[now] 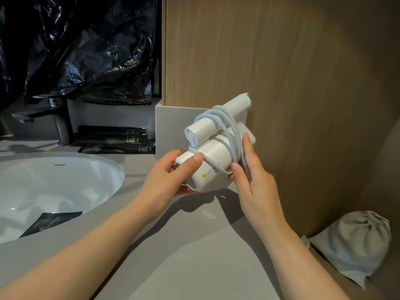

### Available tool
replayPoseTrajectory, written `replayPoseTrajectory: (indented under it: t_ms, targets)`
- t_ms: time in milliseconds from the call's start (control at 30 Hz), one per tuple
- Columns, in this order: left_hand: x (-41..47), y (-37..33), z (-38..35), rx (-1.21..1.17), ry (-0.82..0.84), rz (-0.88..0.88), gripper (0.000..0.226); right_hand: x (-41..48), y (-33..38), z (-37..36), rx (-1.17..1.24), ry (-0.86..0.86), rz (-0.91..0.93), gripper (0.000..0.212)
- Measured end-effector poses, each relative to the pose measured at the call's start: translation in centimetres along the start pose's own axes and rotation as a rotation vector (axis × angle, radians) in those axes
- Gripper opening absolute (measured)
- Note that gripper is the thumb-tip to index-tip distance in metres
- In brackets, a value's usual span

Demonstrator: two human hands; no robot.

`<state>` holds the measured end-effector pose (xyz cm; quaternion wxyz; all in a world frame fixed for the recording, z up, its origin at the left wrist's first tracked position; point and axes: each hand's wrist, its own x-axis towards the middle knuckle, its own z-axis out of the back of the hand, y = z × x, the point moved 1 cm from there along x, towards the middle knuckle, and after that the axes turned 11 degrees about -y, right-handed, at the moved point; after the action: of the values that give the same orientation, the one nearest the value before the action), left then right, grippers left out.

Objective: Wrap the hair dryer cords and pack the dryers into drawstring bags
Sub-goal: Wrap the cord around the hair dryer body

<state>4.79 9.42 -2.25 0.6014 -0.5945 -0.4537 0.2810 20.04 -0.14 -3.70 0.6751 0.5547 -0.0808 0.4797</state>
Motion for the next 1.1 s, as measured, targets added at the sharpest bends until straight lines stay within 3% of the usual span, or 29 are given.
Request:
replayPoseTrajectory:
  t_ms: [100,233,433,567,700,933,1100]
  targets:
    - [0.1,0.3,0.1,0.033,0.006,0.017,0.067,-0.1,-0.1,-0.1,0.025,-0.009,0.009,0.064]
    - [0.1,0.2,0.4,0.267,-0.071,-0.034,0.078,-0.2,0.1,-0.3,0.063,-0.01,0.007,0.063]
    - [0.1,-0.6,0.3,-0.146,-0.012,0.129,0.036,-0.1,0.7,0.1,0.096,-0.12,0.025,0.055]
    - [0.1,-0.5,-0.1,-0.26,-0.009,0.214,0.021,-0.2,1.0,-0.2,0.071,-0.108,0.006,0.048]
    - [0.2,-0.5,0.1,-0.207,-0.004,0.178,0.027,-0.2,0.9,-0.4,0.045,-0.091,0.034,0.042]
    - [0.7,0.4,0.4,0.049,0.077,0.047,0.078,-0.3,0.9,-0.2,0.126,-0.11,0.029,0.041]
    - [1.0,1.0,0.4,-0.054,0.014,0.058,0.068,-0.2,0.7,-0.1,0.18,-0.106,-0.005,0.038]
